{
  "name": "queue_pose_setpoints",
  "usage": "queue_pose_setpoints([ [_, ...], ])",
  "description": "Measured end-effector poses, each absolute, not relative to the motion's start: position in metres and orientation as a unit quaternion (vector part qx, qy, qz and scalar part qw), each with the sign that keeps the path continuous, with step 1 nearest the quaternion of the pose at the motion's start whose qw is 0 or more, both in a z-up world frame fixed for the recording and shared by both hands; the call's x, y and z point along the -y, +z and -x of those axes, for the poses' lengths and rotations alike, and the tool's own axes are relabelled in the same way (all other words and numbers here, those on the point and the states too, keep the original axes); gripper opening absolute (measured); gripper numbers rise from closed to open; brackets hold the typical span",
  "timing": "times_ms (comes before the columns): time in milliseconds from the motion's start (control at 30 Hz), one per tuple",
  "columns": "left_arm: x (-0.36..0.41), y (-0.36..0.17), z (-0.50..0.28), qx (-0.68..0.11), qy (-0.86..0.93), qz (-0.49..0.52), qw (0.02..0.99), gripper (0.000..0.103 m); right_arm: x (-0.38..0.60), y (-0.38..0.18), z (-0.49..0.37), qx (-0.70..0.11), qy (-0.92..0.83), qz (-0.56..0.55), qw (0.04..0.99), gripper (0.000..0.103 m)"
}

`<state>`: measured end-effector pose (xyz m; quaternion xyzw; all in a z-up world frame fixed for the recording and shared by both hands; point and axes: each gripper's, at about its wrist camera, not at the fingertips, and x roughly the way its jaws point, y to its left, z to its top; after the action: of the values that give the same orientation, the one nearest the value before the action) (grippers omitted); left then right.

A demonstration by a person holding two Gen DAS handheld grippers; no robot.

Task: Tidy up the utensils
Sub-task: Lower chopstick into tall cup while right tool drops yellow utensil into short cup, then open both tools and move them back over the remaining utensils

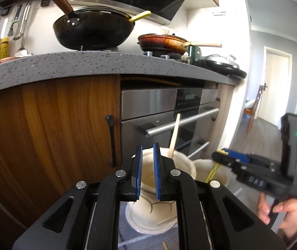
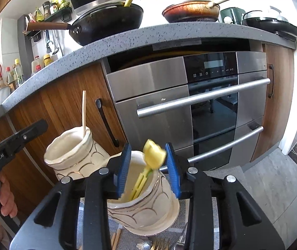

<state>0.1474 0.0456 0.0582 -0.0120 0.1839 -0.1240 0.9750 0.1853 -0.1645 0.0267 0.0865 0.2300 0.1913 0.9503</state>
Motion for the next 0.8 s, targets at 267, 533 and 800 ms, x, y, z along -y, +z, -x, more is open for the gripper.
queue_pose_setpoints([
  [267,-0.057,0.06,-0.118,-0.183,-0.083,0.008,0.98,0.077,0.189,0.047,-0.157,-0.207,0.179,-0.085,0.958,0.085],
  [533,-0.055,0.049,-0.089,-0.22,-0.077,0.001,0.973,0.093,0.207,0.054,-0.122,-0.2,0.173,-0.077,0.961,0.098],
  [800,-0.053,0.01,-0.073,-0.283,-0.046,-0.009,0.958,0.094,0.227,0.03,-0.103,-0.256,0.131,-0.082,0.954,0.098],
])
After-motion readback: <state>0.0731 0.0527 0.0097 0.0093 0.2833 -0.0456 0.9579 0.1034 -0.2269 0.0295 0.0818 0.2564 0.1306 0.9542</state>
